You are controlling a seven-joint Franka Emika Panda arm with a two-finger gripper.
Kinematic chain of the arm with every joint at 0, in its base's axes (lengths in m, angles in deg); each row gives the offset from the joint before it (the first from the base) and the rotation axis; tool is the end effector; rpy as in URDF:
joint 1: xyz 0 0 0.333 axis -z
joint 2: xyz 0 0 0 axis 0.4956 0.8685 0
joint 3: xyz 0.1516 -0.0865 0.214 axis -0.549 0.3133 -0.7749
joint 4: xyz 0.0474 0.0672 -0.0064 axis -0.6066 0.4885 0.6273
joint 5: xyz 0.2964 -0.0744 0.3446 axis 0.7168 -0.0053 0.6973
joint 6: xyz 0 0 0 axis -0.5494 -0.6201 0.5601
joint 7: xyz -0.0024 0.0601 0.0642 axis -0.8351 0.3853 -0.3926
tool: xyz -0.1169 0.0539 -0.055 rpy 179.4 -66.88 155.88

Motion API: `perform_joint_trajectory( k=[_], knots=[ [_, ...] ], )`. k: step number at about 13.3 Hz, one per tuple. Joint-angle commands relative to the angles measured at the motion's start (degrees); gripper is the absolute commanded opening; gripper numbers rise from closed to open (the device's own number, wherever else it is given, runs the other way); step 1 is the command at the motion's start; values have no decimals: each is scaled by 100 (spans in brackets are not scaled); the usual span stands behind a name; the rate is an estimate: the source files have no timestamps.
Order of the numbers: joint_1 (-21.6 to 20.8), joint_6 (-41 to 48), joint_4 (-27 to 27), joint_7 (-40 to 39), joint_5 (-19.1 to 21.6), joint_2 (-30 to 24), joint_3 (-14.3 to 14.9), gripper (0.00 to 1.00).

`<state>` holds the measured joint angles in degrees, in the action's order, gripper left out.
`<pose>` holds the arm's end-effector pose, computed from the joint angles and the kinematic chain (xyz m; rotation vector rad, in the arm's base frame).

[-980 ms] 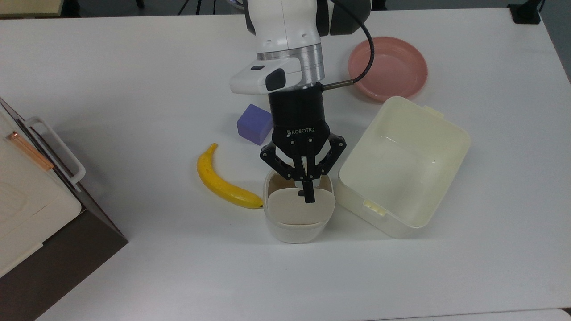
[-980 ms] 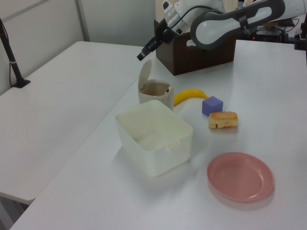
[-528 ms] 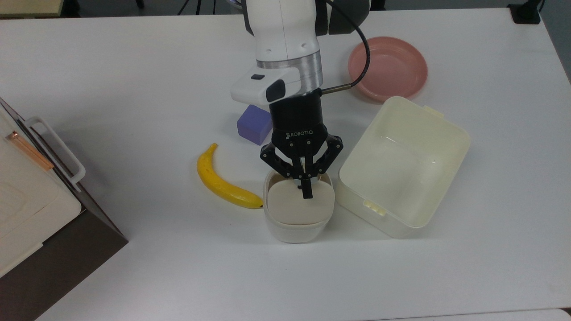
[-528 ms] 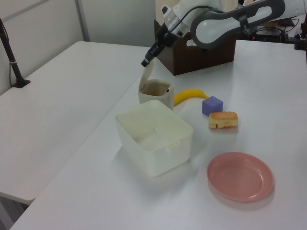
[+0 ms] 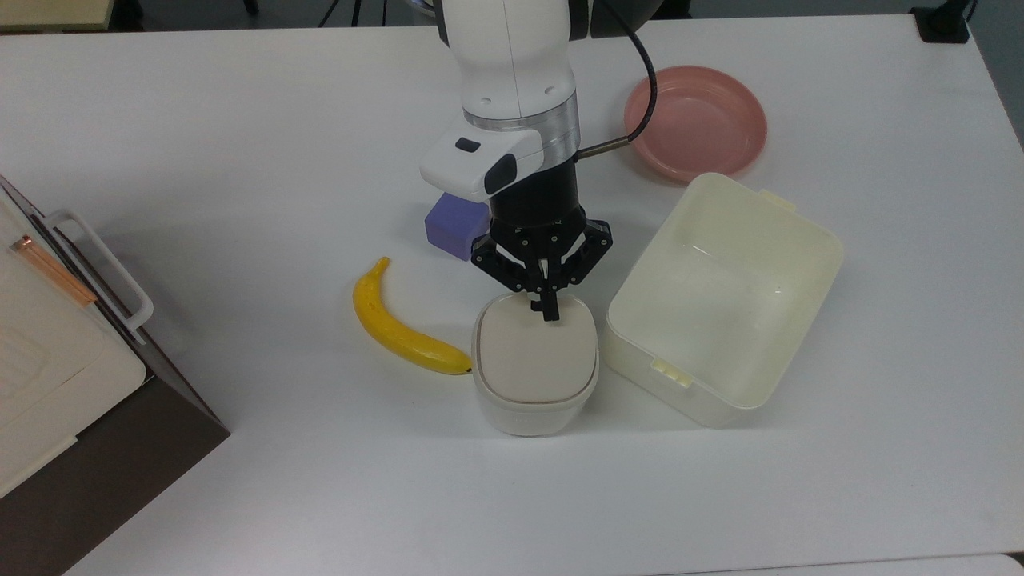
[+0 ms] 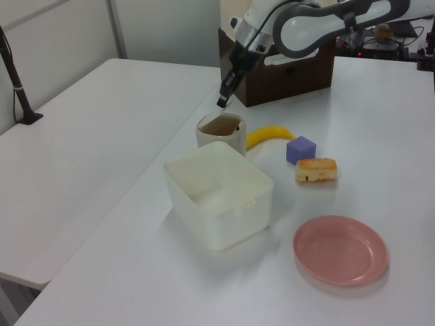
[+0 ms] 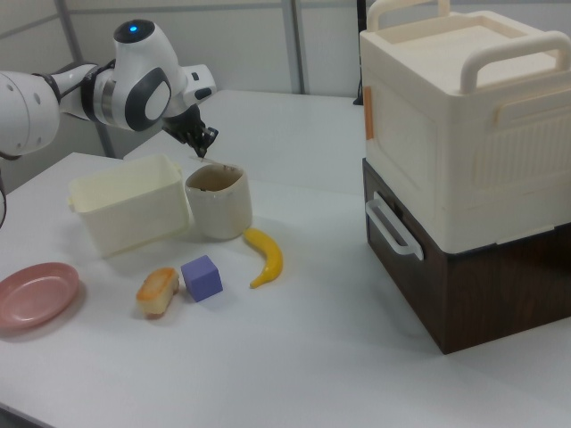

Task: Close the trash can
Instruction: 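Push the raised lid down with the gripper fingers until it shuts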

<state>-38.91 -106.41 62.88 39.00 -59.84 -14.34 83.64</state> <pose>0.7794 0.1222 0.3994 -2.9132 -0.0804 -0.6829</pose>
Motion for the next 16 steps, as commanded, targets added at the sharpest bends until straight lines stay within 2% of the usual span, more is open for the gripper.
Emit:
perform_joint_trajectory(
  k=[1, 4, 12, 14, 15, 16],
  knots=[
    [-64, 175, 176, 9, 19, -61, 67, 0],
    [-64, 184, 404, 0, -60, -26, 75, 0],
    [-73, 202, 537, 9, -148, 89, 75, 0],
    [-20, 263, 502, 27, -131, -112, 110, 0],
    [23, 489, 493, 18, -122, -261, 119, 0],
    [198, 1075, 458, 0, -113, -506, 119, 0]
  ],
)
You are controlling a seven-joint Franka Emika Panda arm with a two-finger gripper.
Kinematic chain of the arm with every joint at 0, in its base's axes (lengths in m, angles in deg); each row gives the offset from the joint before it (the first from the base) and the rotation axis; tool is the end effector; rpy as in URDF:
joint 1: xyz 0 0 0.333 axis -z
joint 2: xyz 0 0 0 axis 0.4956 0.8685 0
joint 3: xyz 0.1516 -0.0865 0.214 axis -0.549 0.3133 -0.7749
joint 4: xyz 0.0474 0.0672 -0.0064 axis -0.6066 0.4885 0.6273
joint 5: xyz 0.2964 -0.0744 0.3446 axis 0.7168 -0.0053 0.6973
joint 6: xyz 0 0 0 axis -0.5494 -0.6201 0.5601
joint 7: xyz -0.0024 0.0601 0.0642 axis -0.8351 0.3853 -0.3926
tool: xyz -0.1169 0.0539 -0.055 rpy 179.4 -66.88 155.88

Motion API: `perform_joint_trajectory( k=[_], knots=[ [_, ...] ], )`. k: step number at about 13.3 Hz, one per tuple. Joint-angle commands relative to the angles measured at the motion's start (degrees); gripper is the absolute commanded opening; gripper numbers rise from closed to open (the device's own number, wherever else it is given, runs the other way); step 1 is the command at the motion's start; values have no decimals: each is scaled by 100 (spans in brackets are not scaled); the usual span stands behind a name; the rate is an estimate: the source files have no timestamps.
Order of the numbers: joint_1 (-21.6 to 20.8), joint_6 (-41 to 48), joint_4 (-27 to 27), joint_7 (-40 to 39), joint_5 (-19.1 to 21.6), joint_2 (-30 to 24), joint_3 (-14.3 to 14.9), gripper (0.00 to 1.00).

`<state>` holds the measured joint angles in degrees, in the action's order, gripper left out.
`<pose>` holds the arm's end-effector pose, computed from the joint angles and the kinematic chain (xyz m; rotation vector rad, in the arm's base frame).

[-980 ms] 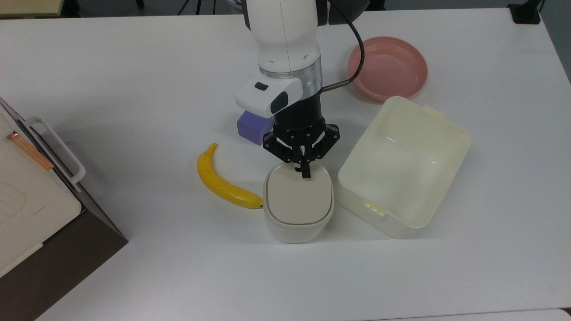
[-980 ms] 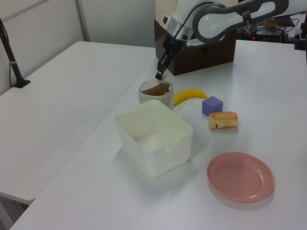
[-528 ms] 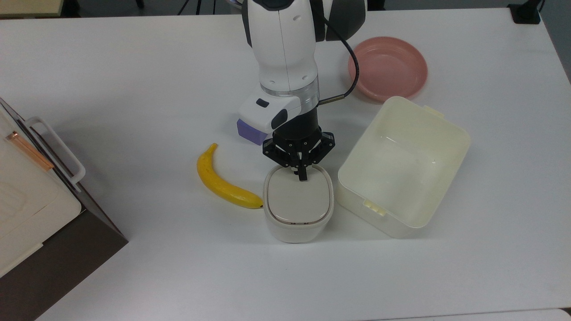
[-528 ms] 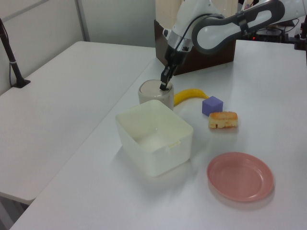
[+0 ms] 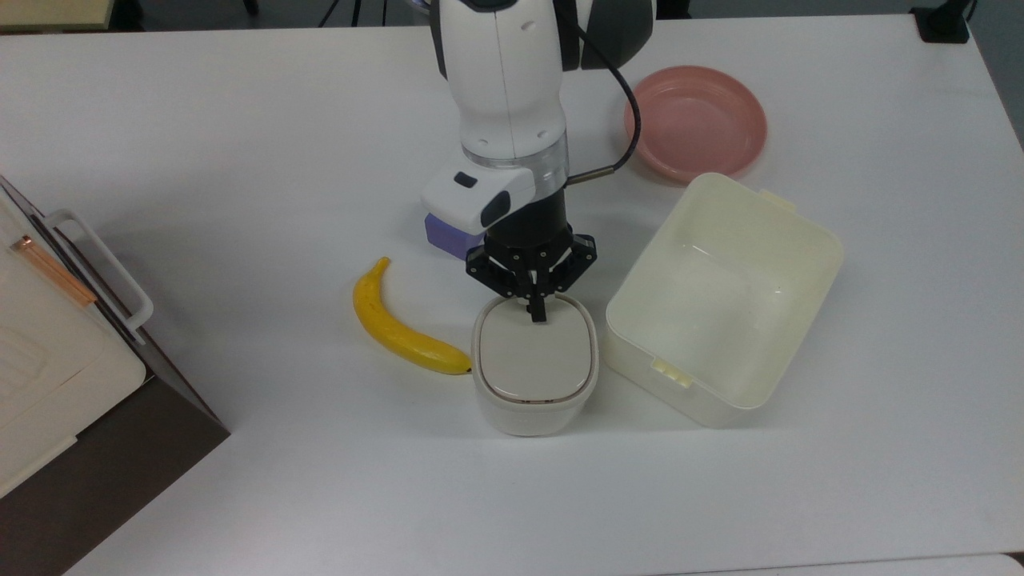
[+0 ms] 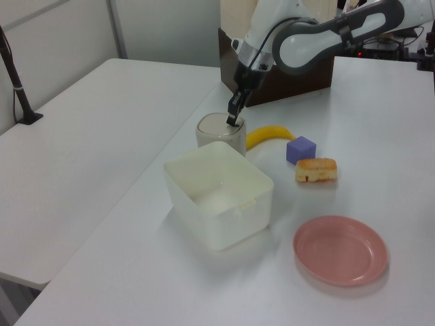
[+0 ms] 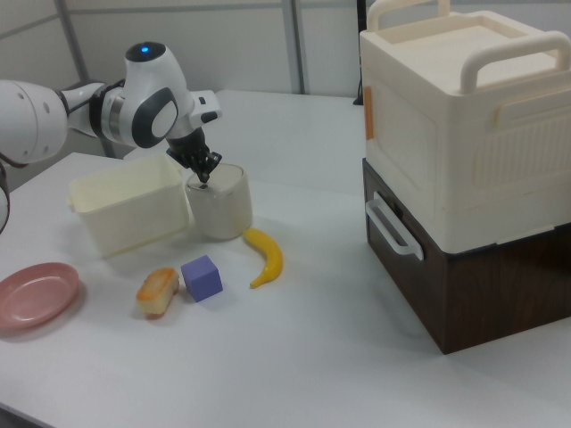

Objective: Close the trash can

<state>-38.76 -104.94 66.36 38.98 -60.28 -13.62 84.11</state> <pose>0.7683 0.1128 0.3502 -2.9646 -0.0717 -0.5450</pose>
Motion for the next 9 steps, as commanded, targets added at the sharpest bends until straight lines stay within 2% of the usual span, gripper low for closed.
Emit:
perform_joint_trajectory(
  k=[1, 4, 5, 6, 7, 9],
  knots=[
    [254, 1394, 58, -33, -69, -773, 72, 2],
    [438, 2862, 58, -444, -104, -1309, 90, 16],
    [544, 3302, 58, -629, -139, -1433, 90, 25],
    [614, 3646, 66, -770, -226, -1538, 90, 44],
    [728, 3971, 92, -745, -401, -1661, 90, 99],
    [791, 4141, 110, -745, -657, -1724, 81, 100]
  ],
)
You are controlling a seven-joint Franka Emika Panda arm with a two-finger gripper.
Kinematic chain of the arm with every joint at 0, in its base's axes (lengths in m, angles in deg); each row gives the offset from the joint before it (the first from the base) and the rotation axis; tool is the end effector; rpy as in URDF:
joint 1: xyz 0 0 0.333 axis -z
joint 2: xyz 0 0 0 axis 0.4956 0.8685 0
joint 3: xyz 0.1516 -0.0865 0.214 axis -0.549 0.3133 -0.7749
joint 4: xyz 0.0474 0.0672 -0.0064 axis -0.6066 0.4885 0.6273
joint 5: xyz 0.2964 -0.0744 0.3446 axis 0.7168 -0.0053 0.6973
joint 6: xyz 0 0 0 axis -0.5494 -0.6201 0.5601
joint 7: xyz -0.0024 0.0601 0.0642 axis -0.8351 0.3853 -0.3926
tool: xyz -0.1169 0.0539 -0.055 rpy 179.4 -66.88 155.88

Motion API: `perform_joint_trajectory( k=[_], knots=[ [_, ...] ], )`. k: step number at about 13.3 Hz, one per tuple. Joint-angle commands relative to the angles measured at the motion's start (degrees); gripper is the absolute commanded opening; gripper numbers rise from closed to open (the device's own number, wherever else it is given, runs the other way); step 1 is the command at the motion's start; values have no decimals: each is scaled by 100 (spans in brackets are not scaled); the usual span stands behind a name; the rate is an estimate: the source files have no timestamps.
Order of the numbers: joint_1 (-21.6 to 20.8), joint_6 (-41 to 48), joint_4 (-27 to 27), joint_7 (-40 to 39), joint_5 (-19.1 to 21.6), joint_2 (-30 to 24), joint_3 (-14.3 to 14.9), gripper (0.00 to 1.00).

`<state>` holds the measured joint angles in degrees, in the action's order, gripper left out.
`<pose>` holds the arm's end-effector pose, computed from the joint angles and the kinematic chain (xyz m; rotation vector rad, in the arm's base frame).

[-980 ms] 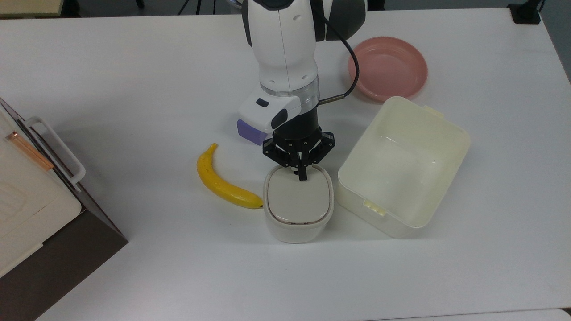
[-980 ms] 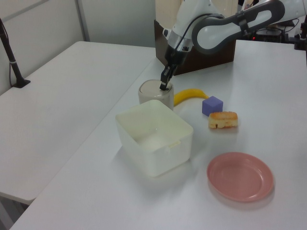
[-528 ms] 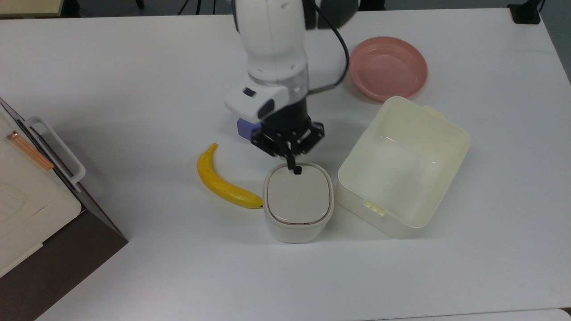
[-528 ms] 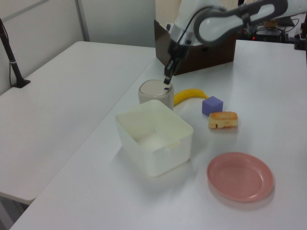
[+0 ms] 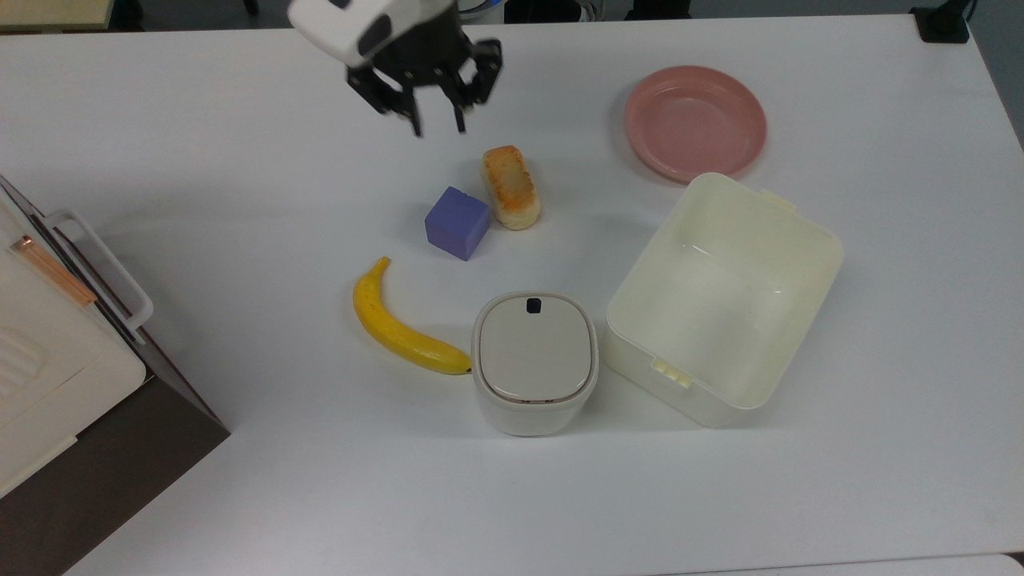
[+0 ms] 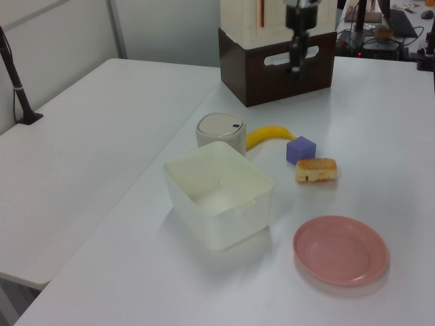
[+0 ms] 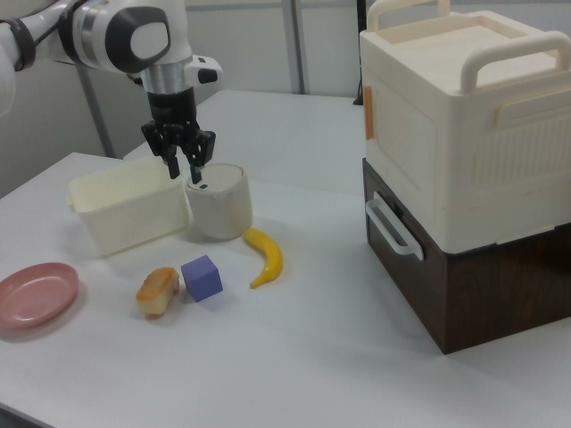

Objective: Close the trash can

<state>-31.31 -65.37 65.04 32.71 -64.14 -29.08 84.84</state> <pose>0.6733 0.0053 0.4843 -3.0844 -0.1194 0.0353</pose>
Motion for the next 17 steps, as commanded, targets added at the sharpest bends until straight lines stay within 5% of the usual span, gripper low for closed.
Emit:
perform_joint_trajectory(
  k=[1, 17],
  knots=[
    [45, 176, 242, -66, -377, -177, -1, 100],
    [282, 193, 206, 14, -439, -388, 17, 100]
  ],
)
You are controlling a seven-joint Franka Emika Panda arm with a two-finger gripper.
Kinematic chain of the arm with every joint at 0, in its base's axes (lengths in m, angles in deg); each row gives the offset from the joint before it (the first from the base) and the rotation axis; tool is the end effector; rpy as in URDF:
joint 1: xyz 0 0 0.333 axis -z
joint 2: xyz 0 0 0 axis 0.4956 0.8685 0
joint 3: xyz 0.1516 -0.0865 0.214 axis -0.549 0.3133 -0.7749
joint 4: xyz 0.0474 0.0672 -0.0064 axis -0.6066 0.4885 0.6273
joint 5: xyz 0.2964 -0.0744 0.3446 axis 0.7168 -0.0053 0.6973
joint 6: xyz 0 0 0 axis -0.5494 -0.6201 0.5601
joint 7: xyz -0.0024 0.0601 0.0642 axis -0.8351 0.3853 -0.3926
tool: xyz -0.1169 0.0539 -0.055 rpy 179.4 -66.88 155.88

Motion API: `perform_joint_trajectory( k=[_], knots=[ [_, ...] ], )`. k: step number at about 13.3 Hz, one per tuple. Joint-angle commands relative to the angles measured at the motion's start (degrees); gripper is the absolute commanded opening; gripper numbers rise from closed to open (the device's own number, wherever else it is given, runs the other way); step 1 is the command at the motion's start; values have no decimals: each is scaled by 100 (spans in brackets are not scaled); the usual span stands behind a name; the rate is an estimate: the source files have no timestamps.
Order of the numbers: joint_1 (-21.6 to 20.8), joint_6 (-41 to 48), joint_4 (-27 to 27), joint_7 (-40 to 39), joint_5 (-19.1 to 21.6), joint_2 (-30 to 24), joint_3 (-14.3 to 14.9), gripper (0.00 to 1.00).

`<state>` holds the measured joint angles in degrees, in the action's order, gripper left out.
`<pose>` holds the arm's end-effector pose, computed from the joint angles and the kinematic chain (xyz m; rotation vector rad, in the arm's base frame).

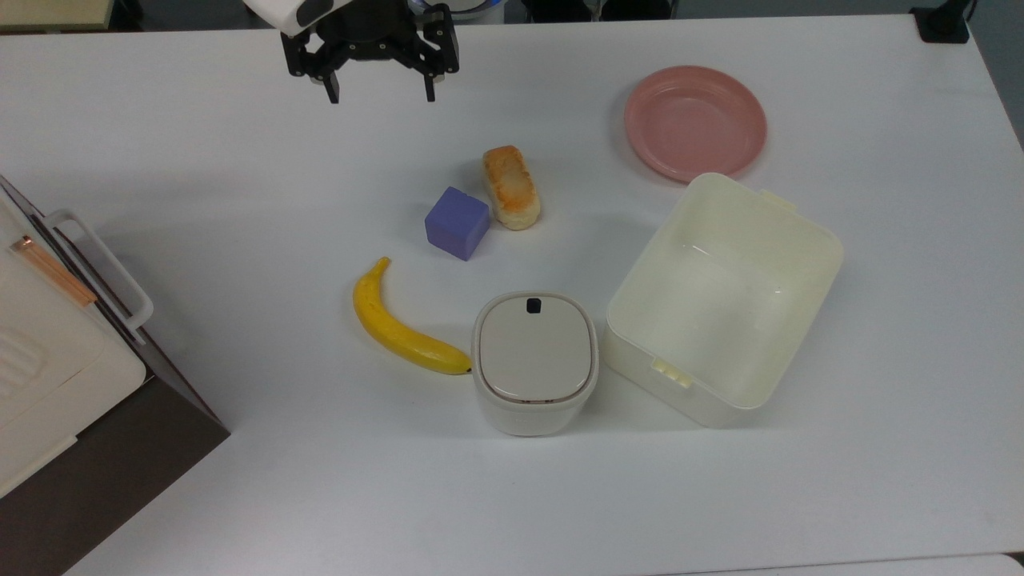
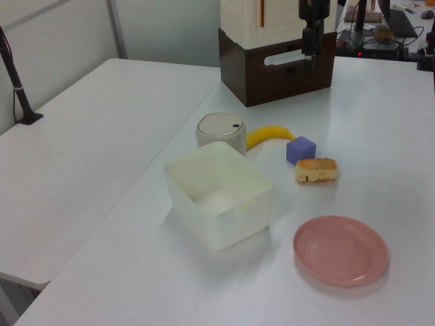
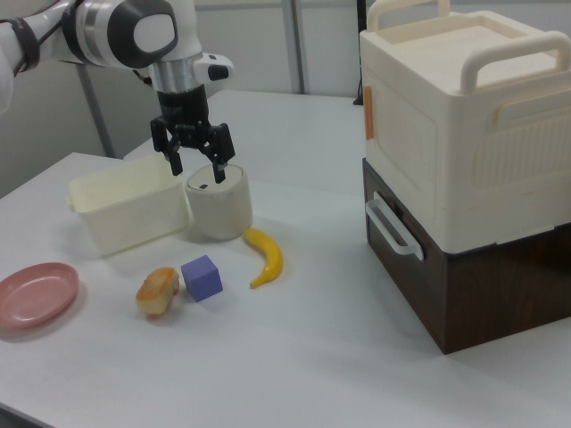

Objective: Close the trash can

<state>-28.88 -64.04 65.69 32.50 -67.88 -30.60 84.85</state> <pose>0.6639 -0.0318 0.4938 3.1321 0.0690 -0.0535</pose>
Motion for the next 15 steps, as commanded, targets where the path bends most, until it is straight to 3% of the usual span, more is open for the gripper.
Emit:
perform_joint_trajectory(
  k=[1, 7, 12, 15],
  knots=[
    [75, 60, 168, 34, -64, -271, 7, 100],
    [76, 139, 308, 34, -64, -306, -20, 100],
    [49, -1079, 1713, 43, -47, -1228, -11, 100],
    [-21, -1153, 1785, 52, -47, -1185, -11, 100]
  ],
)
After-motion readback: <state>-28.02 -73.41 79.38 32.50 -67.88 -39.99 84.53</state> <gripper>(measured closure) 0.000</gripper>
